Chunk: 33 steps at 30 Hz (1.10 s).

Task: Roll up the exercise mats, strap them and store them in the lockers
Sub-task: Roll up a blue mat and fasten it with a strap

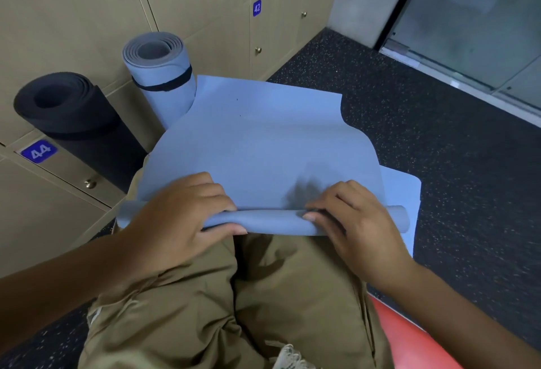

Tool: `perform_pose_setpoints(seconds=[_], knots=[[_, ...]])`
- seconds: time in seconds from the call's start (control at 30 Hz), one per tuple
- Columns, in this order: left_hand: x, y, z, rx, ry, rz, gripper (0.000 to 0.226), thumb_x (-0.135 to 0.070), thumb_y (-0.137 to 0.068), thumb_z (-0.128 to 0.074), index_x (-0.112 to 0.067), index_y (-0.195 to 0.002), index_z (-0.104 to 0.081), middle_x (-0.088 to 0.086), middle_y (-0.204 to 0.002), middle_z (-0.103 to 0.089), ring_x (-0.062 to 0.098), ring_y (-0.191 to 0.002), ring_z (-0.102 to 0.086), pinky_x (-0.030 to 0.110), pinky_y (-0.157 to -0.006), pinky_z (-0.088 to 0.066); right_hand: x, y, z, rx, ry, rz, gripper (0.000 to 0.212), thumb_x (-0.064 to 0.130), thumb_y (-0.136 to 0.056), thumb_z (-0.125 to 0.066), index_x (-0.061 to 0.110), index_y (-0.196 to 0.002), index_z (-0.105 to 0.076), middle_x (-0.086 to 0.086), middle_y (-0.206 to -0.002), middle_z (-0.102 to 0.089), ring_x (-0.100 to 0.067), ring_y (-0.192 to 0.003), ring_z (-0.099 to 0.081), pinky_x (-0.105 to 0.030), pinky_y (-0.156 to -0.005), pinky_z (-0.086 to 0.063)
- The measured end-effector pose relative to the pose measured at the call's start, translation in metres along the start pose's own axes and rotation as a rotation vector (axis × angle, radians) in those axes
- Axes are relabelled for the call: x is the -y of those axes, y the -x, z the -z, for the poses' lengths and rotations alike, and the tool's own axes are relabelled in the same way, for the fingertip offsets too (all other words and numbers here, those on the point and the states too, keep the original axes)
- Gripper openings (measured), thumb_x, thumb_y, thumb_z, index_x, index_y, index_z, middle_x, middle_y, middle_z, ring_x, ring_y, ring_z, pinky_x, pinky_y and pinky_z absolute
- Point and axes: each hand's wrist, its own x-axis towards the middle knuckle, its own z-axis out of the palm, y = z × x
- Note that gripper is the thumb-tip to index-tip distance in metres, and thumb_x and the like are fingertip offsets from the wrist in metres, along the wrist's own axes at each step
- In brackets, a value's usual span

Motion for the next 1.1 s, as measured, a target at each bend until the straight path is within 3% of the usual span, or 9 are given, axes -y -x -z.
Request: perform_pose_setpoints(seconds=[0.07, 0.17, 0.33, 0.57, 0.67, 0.77, 0.87, 1.0, 1.1], knots=[[0.006, -0.004, 0.003, 0.05, 0.048, 0.061, 0.05, -0.074, -0.092, -0.047, -0.03, -0.083, -0.071, -0.016, -0.075, -0.061, 0.009, -0.077, -0.052, 0.029, -0.074, -0.042, 0.003, 0.006, -0.005, -0.031, 0.019, 0.008, 0.029, 0.034, -0.103, -0.059, 0.01, -0.098, -0.075, -0.003, -0.09, -0.062, -0.026, -0.079, -0.056, -0.042, -0.071, -0.048], [0.012, -0.011, 0.008, 0.1, 0.097, 0.135, 0.063, -0.087, -0.084, -0.041, -0.031, -0.08, -0.068, -0.014, -0.076, -0.064, 0.01, -0.079, -0.056, 0.027, -0.076, -0.041, -0.003, 0.009, -0.009, -0.015, -0.034, -0.018, 0.044, 0.053, -0.091, -0.069, 0.011, -0.102, -0.076, -0.002, -0.093, -0.063, -0.025, -0.083, -0.058, -0.038, -0.075, -0.049], [0.008, -0.021, 0.016, 0.012, 0.258, 0.269, 0.042, -0.074, -0.067, -0.065, -0.035, -0.08, -0.067, -0.025, -0.086, -0.069, 0.005, -0.075, -0.062, 0.011, -0.066, -0.04, -0.015, -0.007, -0.012, 0.021, -0.205, -0.126, 0.04, 0.057, -0.088, -0.07, 0.017, -0.091, -0.077, 0.008, -0.085, -0.064, -0.014, -0.083, -0.057, -0.033, -0.08, -0.047], [0.02, -0.036, 0.018, -0.029, 0.337, 0.292, 0.039, -0.064, -0.062, -0.079, -0.029, -0.071, -0.065, -0.012, -0.067, -0.067, 0.015, -0.061, -0.062, 0.017, -0.056, -0.044, -0.023, -0.036, -0.007, 0.233, -0.523, -0.445, 0.031, 0.054, -0.07, -0.084, 0.027, -0.076, -0.072, 0.011, -0.08, -0.065, -0.01, -0.085, -0.058, -0.019, -0.074, -0.043], [0.026, -0.04, 0.015, -0.042, 0.289, 0.204, 0.038, -0.061, -0.071, -0.077, -0.025, -0.071, -0.065, -0.011, -0.067, -0.064, 0.013, -0.066, -0.062, 0.016, -0.06, -0.045, -0.026, -0.043, -0.005, 0.263, -0.603, -0.482, 0.034, 0.048, -0.067, -0.082, 0.026, -0.09, -0.072, 0.012, -0.089, -0.063, -0.008, -0.086, -0.056, -0.016, -0.078, -0.043], [0.03, -0.043, 0.01, -0.095, 0.059, -0.057, 0.034, -0.055, -0.089, -0.062, -0.022, -0.082, -0.068, -0.017, -0.076, -0.062, 0.005, -0.07, -0.058, 0.024, -0.063, -0.047, -0.034, -0.05, -0.006, 0.317, -0.6, -0.504, 0.042, 0.047, -0.068, -0.082, 0.027, -0.103, -0.069, 0.017, -0.1, -0.056, -0.009, -0.091, -0.053, -0.013, -0.081, -0.041], [0.032, -0.041, 0.003, -0.124, -0.139, -0.271, 0.042, -0.055, -0.095, -0.058, -0.015, -0.089, -0.072, -0.007, -0.086, -0.067, 0.018, -0.071, -0.063, 0.037, -0.052, -0.05, -0.04, -0.059, -0.003, 0.399, -0.562, -0.531, 0.041, 0.047, -0.068, -0.083, 0.028, -0.102, -0.068, 0.007, -0.103, -0.054, -0.004, -0.085, -0.051, -0.012, -0.078, -0.039], [0.026, -0.039, 0.002, -0.148, -0.232, -0.316, 0.056, -0.067, -0.083, -0.064, -0.012, -0.087, -0.072, -0.004, -0.082, -0.067, 0.021, -0.064, -0.061, 0.034, -0.046, -0.045, -0.041, -0.064, -0.001, 0.455, -0.52, -0.537, 0.034, 0.036, -0.073, -0.089, 0.028, -0.099, -0.068, 0.004, -0.104, -0.055, 0.0, -0.083, -0.051, -0.01, -0.077, -0.04], [0.019, -0.041, 0.004, -0.142, -0.249, -0.246, 0.054, -0.068, -0.085, -0.057, -0.016, -0.082, -0.071, -0.008, -0.075, -0.064, 0.019, -0.061, -0.061, 0.033, -0.044, -0.045, -0.038, -0.062, 0.0, 0.382, -0.493, -0.534, 0.036, 0.038, -0.07, -0.09, 0.028, -0.097, -0.068, 0.008, -0.099, -0.056, -0.001, -0.083, -0.052, -0.012, -0.075, -0.039]])
